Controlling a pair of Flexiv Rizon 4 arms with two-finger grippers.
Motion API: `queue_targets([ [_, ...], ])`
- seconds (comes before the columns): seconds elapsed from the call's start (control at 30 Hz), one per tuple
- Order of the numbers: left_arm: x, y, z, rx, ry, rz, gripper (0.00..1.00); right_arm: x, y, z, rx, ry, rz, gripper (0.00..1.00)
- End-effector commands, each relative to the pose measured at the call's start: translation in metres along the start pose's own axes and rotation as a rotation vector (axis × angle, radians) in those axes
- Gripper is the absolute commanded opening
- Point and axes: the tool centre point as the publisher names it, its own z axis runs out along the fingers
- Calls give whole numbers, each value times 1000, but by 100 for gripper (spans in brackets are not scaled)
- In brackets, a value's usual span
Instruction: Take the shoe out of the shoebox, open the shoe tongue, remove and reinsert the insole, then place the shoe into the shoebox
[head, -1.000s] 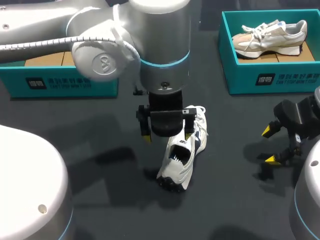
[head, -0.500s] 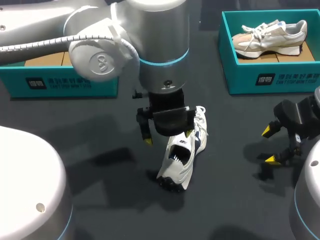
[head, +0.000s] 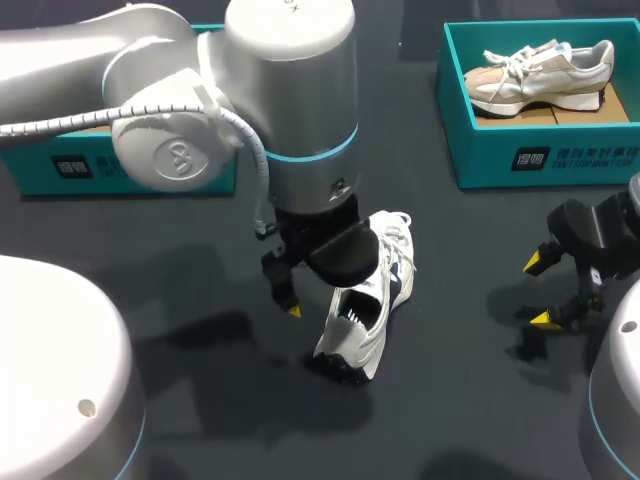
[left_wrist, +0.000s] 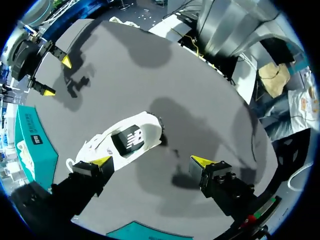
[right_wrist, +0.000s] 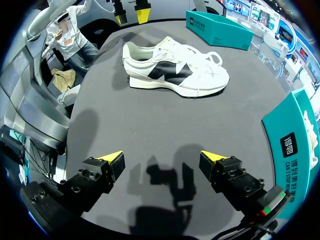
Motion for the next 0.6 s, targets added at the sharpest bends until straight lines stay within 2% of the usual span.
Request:
queue_targets([
  [0.03,-2,-6,-1,-30,5,-67,100,2,0,-1,2,-2,0,100],
  [0.43,-7,-26,29,46,47,-224,100,2,0,-1,2,-2,0,100],
  [0.6,-8,-34,43,37,79,-261,100,2,0,-1,2,-2,0,100],
])
